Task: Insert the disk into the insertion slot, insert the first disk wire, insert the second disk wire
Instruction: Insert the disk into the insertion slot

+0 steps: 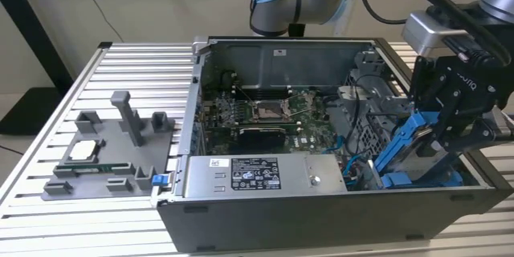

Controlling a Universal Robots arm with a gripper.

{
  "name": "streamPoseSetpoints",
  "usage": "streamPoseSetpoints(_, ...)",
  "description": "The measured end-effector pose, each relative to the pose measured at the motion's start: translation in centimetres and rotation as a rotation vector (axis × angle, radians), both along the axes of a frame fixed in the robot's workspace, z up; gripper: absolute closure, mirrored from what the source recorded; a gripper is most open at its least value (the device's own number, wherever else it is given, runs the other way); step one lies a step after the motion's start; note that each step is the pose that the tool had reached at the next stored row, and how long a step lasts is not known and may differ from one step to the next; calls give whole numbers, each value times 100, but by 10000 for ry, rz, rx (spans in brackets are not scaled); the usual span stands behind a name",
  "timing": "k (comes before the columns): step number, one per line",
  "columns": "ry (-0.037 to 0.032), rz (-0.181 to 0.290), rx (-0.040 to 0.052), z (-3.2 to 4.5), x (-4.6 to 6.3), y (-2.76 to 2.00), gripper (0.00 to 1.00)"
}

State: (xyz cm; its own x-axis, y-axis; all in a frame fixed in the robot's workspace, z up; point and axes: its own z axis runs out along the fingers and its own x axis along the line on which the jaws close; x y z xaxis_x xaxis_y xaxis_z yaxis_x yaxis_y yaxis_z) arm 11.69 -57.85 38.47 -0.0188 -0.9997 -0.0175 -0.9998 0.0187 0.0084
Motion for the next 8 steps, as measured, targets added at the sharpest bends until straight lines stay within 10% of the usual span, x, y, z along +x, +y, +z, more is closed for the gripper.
streamPoseSetpoints(8, -37, -10, 115, 28, 0, 8, 0)
